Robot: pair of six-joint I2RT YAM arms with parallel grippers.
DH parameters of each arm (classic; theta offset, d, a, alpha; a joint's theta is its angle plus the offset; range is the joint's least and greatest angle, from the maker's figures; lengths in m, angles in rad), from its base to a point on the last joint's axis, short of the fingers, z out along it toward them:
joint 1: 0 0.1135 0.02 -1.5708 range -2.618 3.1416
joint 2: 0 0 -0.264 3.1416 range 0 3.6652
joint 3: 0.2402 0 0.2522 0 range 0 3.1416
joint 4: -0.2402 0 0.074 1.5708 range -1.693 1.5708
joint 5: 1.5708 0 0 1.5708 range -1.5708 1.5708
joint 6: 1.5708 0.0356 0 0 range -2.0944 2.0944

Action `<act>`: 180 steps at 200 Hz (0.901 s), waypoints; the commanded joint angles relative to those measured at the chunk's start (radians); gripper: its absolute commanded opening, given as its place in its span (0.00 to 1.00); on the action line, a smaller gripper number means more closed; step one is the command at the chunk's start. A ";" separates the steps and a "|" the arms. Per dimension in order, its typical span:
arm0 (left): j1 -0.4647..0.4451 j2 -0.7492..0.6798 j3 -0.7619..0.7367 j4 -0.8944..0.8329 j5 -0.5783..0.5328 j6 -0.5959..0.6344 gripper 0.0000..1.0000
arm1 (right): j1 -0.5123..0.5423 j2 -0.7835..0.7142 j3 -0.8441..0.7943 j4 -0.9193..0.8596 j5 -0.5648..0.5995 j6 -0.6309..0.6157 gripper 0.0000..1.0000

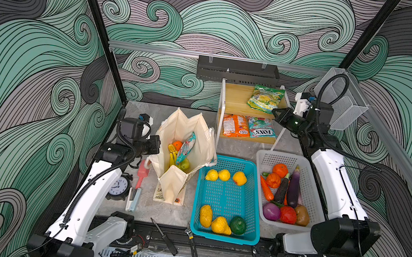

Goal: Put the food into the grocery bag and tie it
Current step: 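Grasp the green Spring Tea candy bag on the top shelf with the right gripper, then pull the green candy bag off the shelf and carry it over the tote bag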

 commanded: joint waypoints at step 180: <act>0.007 -0.003 -0.015 -0.023 0.042 -0.012 0.00 | 0.261 -0.334 -0.011 -0.157 -0.004 -0.038 0.00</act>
